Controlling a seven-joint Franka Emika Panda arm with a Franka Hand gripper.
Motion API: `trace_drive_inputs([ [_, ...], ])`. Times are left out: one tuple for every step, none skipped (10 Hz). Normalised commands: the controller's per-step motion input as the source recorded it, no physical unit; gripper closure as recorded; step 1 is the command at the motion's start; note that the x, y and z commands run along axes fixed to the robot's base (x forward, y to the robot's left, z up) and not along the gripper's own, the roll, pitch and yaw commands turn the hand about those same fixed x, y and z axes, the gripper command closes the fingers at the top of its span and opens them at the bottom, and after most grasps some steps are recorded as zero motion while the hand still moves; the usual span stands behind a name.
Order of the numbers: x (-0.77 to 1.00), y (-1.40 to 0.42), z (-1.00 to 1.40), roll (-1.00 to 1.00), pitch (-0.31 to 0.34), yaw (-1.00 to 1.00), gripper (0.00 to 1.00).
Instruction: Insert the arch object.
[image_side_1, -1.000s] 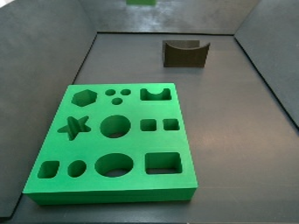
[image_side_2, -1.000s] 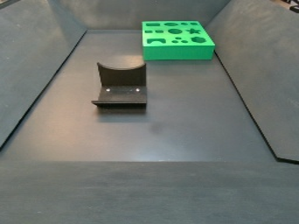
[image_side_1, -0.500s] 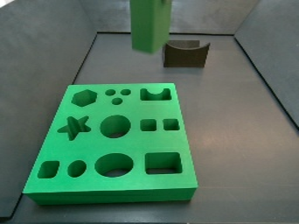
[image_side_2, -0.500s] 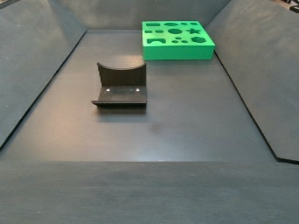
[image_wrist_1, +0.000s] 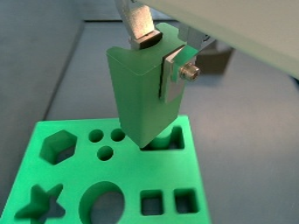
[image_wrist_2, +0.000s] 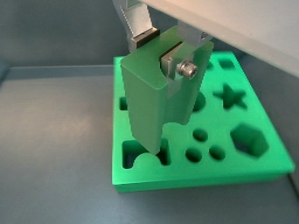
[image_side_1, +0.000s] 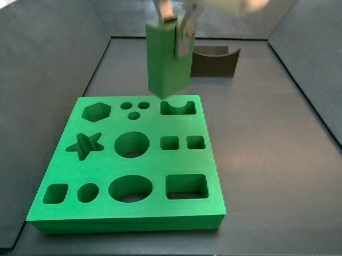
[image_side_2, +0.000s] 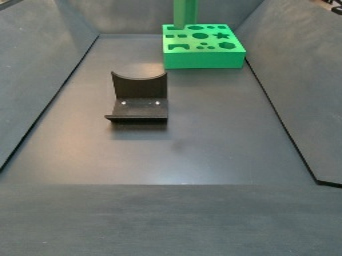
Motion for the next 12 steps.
trace_drive_inputs([
  [0.00, 0.13, -0.77, 0.01, 0.087, -0.90, 1.00],
  [0.00, 0.13, -0.40, 0.00, 0.090, -0.89, 1.00],
  [0.00, 0.05, 0.00, 0.00, 0.104, -0.89, 1.00],
  [0.01, 0.04, 0.21, -0.02, 0.116, -0.83, 1.00],
  [0.10, 0.04, 0.23, -0.03, 0.080, -0.81, 1.00],
  [0.04, 0.07, 0.03, 0.00, 0.043, -0.87, 1.00],
  [0.05, 0.00, 0.00, -0.02, 0.011, -0.93, 1.00],
  [0.09, 0.00, -0.01, -0.12, 0.001, -0.94, 1.00],
  [0.17, 0.00, -0.04, -0.15, 0.001, -0.87, 1.00],
  [0.14, 0.00, -0.10, -0.16, 0.000, -0.59, 1.00],
  [0.07, 0.00, -0.24, -0.02, 0.000, -0.09, 1.00],
  [0.06, 0.00, -0.31, -0.01, -0.020, -0.05, 1.00],
])
